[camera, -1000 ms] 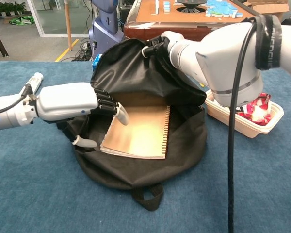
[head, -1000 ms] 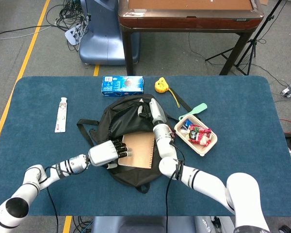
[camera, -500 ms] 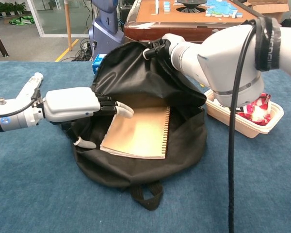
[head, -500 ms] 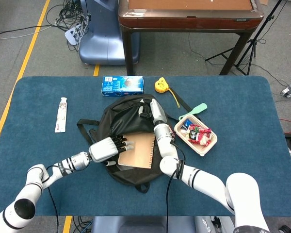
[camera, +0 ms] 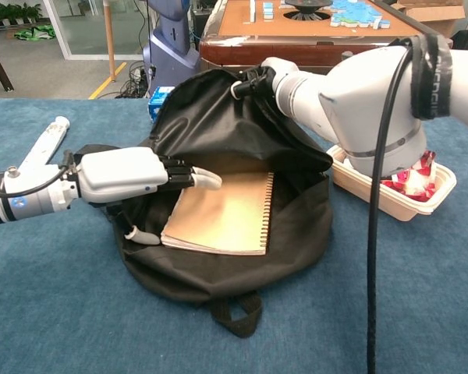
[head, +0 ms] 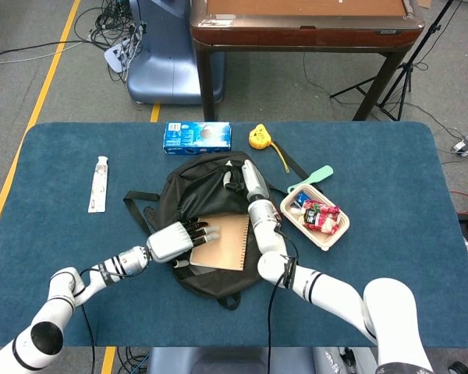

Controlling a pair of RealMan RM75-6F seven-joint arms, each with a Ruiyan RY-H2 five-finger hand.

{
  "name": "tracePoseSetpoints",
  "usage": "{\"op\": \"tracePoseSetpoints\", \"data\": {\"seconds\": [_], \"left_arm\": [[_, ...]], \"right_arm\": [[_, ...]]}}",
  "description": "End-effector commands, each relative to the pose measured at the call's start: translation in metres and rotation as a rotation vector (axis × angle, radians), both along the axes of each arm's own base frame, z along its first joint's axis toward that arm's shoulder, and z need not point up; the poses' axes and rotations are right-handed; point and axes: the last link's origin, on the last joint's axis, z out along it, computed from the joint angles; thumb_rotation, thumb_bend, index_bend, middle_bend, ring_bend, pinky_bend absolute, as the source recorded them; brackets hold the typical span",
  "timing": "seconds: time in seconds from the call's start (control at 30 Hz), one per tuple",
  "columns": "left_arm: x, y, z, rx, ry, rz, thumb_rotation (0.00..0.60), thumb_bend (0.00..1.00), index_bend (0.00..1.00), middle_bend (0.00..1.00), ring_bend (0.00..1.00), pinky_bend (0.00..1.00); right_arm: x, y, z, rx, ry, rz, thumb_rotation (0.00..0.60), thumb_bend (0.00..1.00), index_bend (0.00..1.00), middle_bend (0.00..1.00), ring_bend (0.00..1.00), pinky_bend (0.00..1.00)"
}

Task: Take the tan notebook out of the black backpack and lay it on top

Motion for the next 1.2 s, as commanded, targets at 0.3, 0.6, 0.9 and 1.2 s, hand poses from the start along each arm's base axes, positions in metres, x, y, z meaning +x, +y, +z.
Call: {"op": "tracePoseSetpoints", "data": {"seconds": [0.3,0.6,0.9,1.2], "left_arm": [[0.007,0.001,-0.012,-0.009,0.015,0.005,0.6,0.17,0.06,0.08,0.1,0.2],[0.009,0.004,-0.019,-0.011,0.009,0.051,0.6,0.17,0.11,0.08,0.1,0.19],[0.014,0.009,-0.022,-0.018,-0.045,0.124,0.6,0.17,0.24,0.09,0.11,0.19],[0.017,0.009,-0.022,-0.023,-0.086,0.141,0.6,0.31,0.36,0.17,0.15,0.2]], "right_arm": [[-0.002,0.001,0.001,-0.002,-0.003,-0.002,0.6,0.71,0.68,0.51,0.3,0.27],[-0.003,0.002,0.001,-0.001,-0.002,-0.004,0.6,0.71,0.68,0.51,0.3,0.27],[-0.004,0.001,0.0,-0.003,0.002,-0.004,0.6,0.71,0.68,0.51,0.3,0.27],[-0.005,0.0,0.001,-0.005,0.006,-0.006,0.6,0.71,0.68,0.51,0.3,0.27]]}}
